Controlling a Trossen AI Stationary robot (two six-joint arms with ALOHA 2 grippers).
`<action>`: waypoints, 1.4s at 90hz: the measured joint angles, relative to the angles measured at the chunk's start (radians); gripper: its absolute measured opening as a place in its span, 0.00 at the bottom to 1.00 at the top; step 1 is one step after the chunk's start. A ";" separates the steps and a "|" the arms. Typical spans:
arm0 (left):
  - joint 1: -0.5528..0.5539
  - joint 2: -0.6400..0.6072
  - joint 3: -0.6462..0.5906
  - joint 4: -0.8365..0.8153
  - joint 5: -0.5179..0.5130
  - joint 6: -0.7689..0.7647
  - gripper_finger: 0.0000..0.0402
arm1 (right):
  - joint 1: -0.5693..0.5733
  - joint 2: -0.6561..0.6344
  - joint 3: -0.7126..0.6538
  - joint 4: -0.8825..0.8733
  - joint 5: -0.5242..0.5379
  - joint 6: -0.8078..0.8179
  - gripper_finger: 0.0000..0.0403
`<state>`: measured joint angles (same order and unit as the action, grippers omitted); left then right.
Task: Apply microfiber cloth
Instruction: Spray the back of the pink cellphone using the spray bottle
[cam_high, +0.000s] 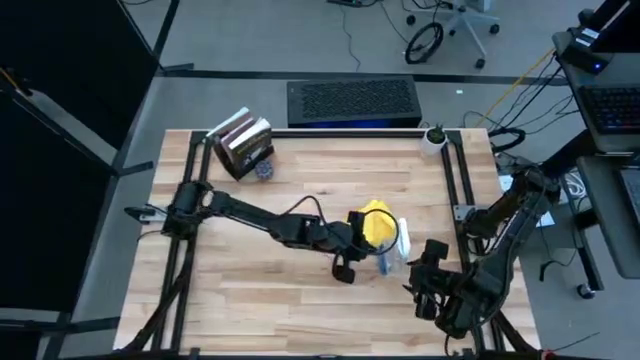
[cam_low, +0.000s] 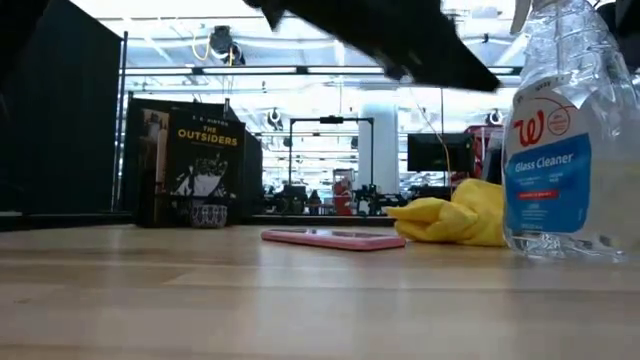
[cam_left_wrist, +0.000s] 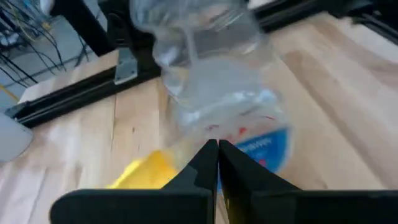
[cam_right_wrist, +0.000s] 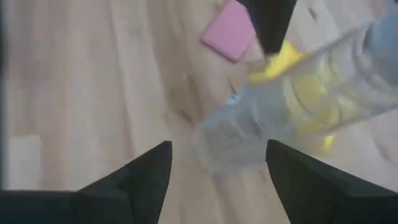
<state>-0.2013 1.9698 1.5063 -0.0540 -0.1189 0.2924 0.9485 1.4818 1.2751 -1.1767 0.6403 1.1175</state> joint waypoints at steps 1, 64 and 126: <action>-0.002 -0.012 0.000 -0.013 -0.002 0.000 0.00 | 0.000 0.000 0.007 -0.001 0.002 0.000 0.60; 0.141 -0.335 -0.084 -0.669 0.094 -0.264 0.21 | 0.071 -0.118 0.126 -0.271 0.208 0.245 0.60; 0.172 -0.345 -0.338 -0.565 0.134 -0.287 0.46 | -0.339 -0.235 0.126 0.312 0.047 -0.421 0.60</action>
<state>-0.0294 1.6248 1.1687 -0.6194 0.0146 0.0056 0.6095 1.2472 1.4010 -0.8646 0.6878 0.6960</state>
